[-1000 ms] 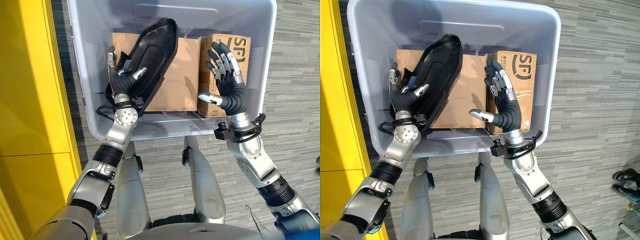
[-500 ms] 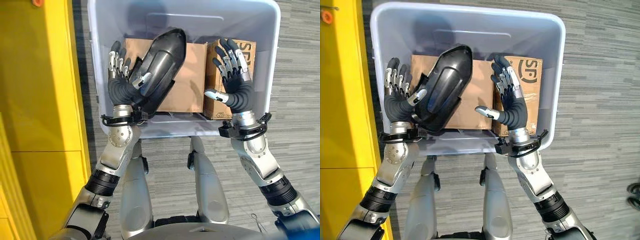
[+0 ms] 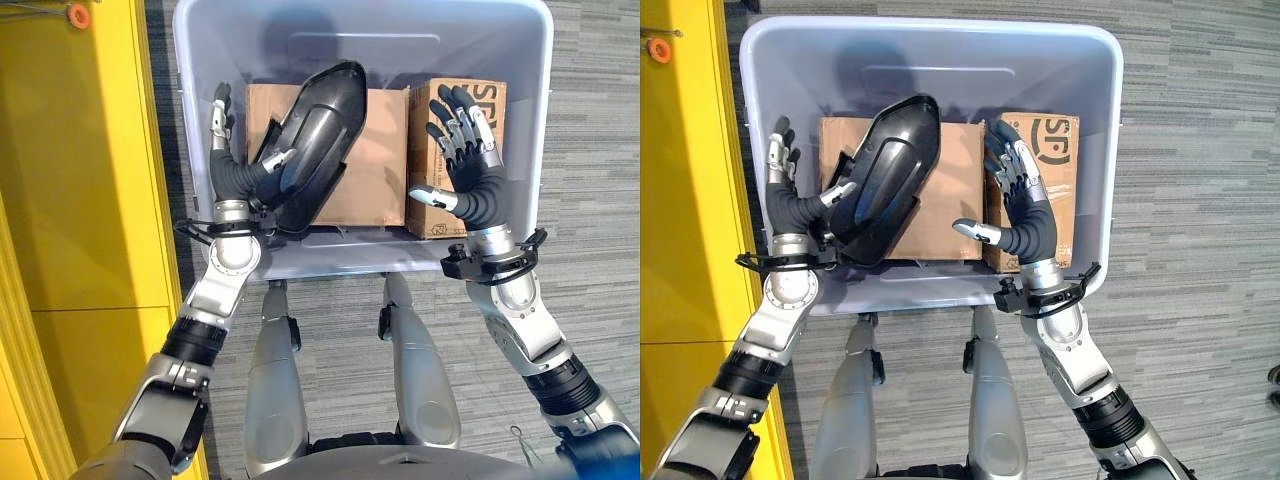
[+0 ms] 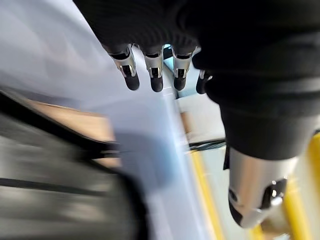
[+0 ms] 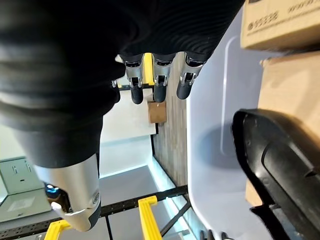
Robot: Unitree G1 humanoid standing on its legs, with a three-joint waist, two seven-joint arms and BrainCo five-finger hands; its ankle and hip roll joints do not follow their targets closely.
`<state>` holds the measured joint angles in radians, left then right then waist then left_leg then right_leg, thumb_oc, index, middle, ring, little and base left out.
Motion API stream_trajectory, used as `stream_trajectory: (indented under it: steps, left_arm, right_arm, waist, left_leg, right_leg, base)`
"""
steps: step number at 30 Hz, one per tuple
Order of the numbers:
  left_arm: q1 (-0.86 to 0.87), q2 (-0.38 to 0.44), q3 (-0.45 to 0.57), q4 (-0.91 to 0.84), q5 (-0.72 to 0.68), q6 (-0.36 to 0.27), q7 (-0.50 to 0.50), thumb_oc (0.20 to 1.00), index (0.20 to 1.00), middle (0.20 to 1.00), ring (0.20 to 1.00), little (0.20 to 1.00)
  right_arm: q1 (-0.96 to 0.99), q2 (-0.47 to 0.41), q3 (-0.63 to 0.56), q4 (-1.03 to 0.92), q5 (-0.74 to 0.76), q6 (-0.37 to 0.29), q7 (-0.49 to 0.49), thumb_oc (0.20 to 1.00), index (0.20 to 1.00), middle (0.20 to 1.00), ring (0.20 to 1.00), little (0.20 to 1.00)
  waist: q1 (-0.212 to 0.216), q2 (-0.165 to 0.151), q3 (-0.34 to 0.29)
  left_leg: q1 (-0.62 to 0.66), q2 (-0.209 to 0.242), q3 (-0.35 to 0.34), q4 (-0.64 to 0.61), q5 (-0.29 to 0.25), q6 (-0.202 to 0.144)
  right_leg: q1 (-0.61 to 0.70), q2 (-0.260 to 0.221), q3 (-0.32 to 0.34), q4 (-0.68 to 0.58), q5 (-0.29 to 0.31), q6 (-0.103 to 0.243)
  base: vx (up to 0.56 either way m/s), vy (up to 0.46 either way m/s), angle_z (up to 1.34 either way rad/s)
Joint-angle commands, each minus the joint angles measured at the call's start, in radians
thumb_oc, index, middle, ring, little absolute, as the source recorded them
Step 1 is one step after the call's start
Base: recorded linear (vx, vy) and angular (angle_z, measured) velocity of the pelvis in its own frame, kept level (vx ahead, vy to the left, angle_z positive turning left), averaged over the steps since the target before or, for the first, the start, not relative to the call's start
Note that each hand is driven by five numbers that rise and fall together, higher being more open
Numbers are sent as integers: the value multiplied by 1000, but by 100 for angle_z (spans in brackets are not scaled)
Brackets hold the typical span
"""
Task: Move parts from the plastic box to the shelf.
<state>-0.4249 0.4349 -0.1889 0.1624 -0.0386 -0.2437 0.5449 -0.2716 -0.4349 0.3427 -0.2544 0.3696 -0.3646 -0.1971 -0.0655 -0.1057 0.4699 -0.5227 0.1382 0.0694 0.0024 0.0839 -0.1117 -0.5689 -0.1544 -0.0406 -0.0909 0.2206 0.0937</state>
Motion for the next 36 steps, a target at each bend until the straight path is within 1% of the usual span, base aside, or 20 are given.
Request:
stream_trajectory:
  steps: [1,4,12,14,16,18,21,24,27,30,32,34,35,36]
  left_arm:
    - [-42,32,34,-63,80,-16,32,1000,1000,1000,1000,1000]
    - [-50,37,27,-27,106,-1,26,1000,1000,1000,1000,1000]
    - [-64,34,12,48,119,27,19,1000,1000,1000,1000,1000]
    - [-62,28,20,75,109,28,26,1000,1000,1000,1000,1000]
    - [-63,26,25,88,107,33,34,1000,1000,1000,1000,1000]
    - [-62,9,43,125,71,36,53,1000,1000,1000,1000,1000]
    - [-62,12,54,161,58,49,64,1000,1000,1000,1000,1000]
    - [-71,15,86,238,1,53,91,1000,1000,1000,1000,1000]
    - [-78,25,88,283,-13,60,92,1000,1000,1000,1000,1000]
    - [-105,38,74,351,-13,77,93,1000,1000,1000,1000,1000]
    - [-136,42,65,409,-42,81,92,1000,1000,1000,1000,1000]
    - [-197,70,25,508,-13,118,81,1000,1000,1000,1000,1000]
    - [-254,97,-14,566,37,142,76,931,931,931,931,931]
    - [-287,107,-47,596,68,160,64,200,200,200,200,200]
  right_arm:
    - [-29,3,-34,-41,2,-59,20,1000,1000,1000,1000,1000]
    - [-21,2,-37,-43,7,-57,26,1000,1000,1000,1000,1000]
    - [-14,3,-33,-48,14,-57,33,1000,1000,1000,1000,1000]
    - [-12,3,-32,-53,20,-58,35,1000,1000,1000,1000,1000]
    - [-10,2,-33,-55,21,-59,36,1000,1000,1000,1000,1000]
    - [-8,2,-31,-58,25,-59,33,1000,1000,1000,1000,1000]
    - [-6,4,-28,-64,28,-59,30,1000,1000,1000,1000,1000]
    - [-8,-2,-28,-69,38,-62,22,1000,1000,1000,1000,1000]
    - [-7,-5,-27,-72,43,-62,21,1000,1000,1000,1000,1000]
    - [-8,-8,-19,-75,44,-62,21,1000,1000,1000,1000,1000]
    - [-12,-9,-13,-77,46,-62,16,1000,1000,1000,1000,1000]
    - [-15,-17,-4,-78,49,-64,17,1000,1000,1000,1000,1000]
    - [-18,-20,-1,-76,48,-66,19,1000,1000,1000,1000,1000]
    - [-22,-22,2,-74,50,-66,20,1000,1000,1000,1000,1000]
  waist:
    - [-4,-20,0]
    - [-7,-22,2]
    - [-13,-26,9]
    - [-17,-30,13]
    - [-18,-30,14]
    - [-19,-31,18]
    - [-22,-34,20]
    - [-25,-40,28]
    - [-29,-43,33]
    - [-32,-43,38]
    - [-36,-45,41]
    - [-46,-47,42]
    - [-51,-49,46]
    - [-55,-50,48]
  left_leg:
    - [77,-26,-17,-8,-34,36]
    - [71,-27,-18,-6,-33,35]
    - [66,-22,-17,1,-38,33]
    - [57,-23,-19,3,-31,34]
    - [56,-23,-19,4,-31,34]
    - [54,-23,-18,8,-37,34]
    - [45,-21,-17,12,-37,34]
    - [32,-21,-18,20,-39,35]
    - [24,-21,-19,25,-39,35]
    - [15,-21,-18,30,-38,35]
    - [8,-20,-17,34,-38,37]
    - [-1,-20,-14,40,-38,37]
    - [-6,-19,-11,44,-38,36]
    - [-8,-19,-11,46,-37,36]
  right_leg:
    - [88,3,14,90,-85,65]
    - [86,4,14,91,-85,64]
    - [84,9,12,94,-89,65]
    - [78,7,11,94,-84,64]
    - [78,7,10,94,-84,64]
    - [78,10,11,95,-87,64]
    - [72,11,11,95,-86,63]
    - [60,13,12,99,-84,60]
    - [54,14,10,101,-83,60]
    - [47,15,13,105,-84,58]
    - [38,17,15,109,-84,56]
    - [28,18,18,111,-81,56]
    - [20,19,21,113,-80,56]
    - [16,19,21,115,-78,56]
  base:
    - [0,0,0]
    - [0,0,0]
    - [0,0,0]
    - [0,0,0]
    - [0,0,0]
    - [0,0,0]
    - [0,0,0]
    - [0,0,0]
    - [0,0,0]
    - [0,0,0]
    - [0,0,0]
    - [0,0,0]
    - [0,0,0]
    - [0,0,0]
